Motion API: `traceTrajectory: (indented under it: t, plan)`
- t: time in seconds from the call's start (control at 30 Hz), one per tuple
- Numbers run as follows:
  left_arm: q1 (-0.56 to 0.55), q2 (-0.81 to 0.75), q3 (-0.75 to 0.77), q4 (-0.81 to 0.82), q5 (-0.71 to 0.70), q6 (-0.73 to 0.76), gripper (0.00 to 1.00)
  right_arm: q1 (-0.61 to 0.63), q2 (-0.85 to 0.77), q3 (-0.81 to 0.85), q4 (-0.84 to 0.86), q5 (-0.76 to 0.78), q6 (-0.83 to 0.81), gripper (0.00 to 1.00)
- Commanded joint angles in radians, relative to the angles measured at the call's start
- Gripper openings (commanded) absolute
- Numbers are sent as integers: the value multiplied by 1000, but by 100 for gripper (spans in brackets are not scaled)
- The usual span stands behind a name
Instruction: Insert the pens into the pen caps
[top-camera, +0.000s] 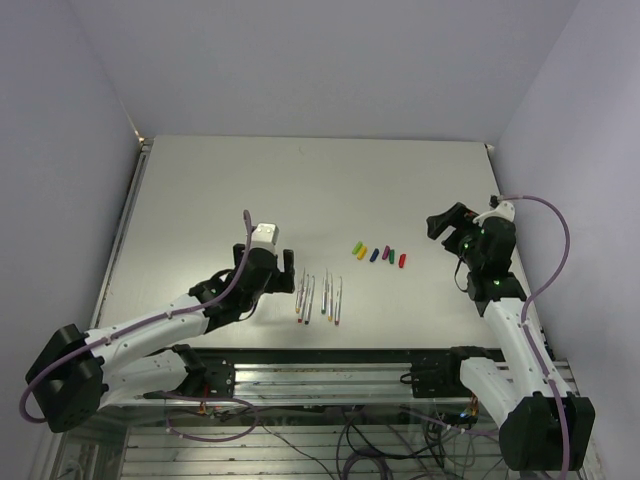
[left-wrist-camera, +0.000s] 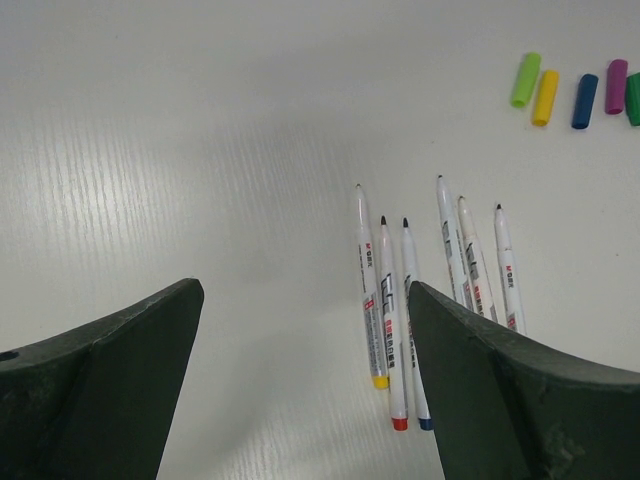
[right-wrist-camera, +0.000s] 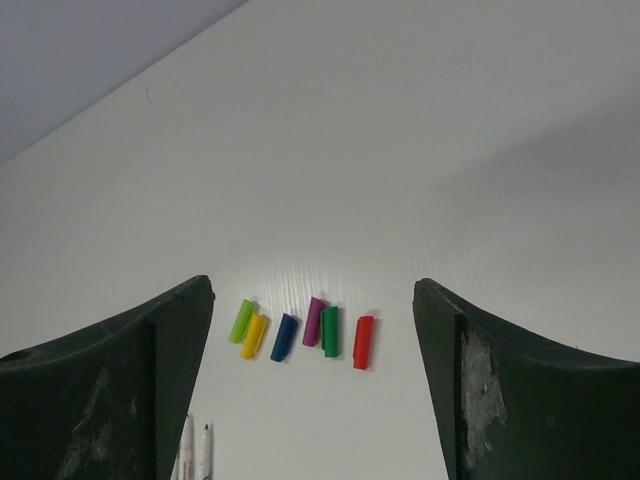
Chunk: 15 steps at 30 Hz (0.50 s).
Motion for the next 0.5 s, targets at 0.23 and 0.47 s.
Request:
traceTrajectory:
  t: [0.23,0.47]
  plan:
    - [-3,23,-25,6,43,-2,53,2,-31,13,4,58,-42,46]
    - [-4,94,-20,53,101,-19,33,3,-85,2,-7,75,-65,22]
